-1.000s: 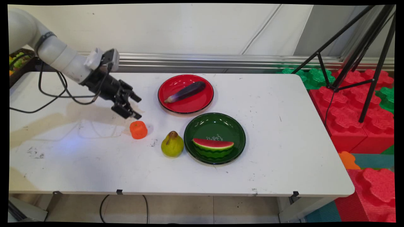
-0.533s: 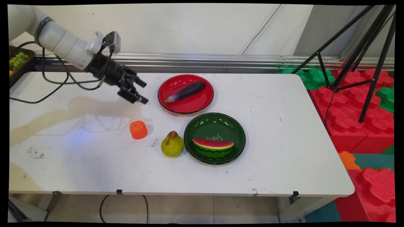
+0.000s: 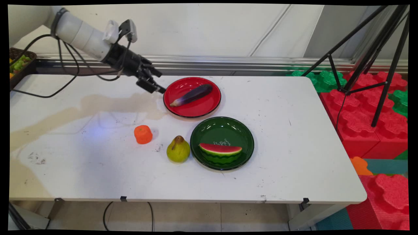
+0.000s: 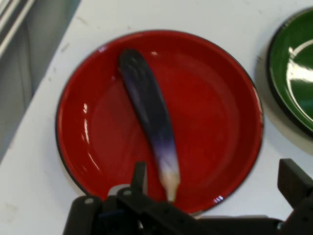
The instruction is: Pick up the eggplant from the red plate
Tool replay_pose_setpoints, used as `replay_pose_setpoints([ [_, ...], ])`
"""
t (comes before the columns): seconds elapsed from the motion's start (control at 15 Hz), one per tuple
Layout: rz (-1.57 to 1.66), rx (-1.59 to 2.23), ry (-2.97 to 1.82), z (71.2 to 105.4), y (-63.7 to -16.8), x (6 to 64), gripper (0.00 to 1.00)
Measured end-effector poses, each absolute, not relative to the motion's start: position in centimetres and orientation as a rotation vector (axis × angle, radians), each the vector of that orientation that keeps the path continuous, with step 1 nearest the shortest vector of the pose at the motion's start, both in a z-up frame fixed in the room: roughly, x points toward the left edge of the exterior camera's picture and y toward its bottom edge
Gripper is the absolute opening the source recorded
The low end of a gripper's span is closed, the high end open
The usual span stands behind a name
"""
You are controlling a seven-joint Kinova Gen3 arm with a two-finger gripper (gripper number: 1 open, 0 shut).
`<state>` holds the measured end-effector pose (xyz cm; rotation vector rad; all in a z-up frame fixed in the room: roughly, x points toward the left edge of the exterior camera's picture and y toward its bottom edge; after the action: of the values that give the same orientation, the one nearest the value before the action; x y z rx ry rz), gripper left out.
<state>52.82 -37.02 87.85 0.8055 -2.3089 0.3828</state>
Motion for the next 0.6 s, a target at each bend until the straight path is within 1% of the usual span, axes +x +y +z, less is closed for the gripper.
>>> replay_pose_setpoints([
  [0.33, 0.4, 0.832, -2.305, 86.4, -39.7, 51.5, 1.0],
  [0.6, 0.394, 0.864, -2.318, 84.1, -42.1, 50.0, 1.0],
])
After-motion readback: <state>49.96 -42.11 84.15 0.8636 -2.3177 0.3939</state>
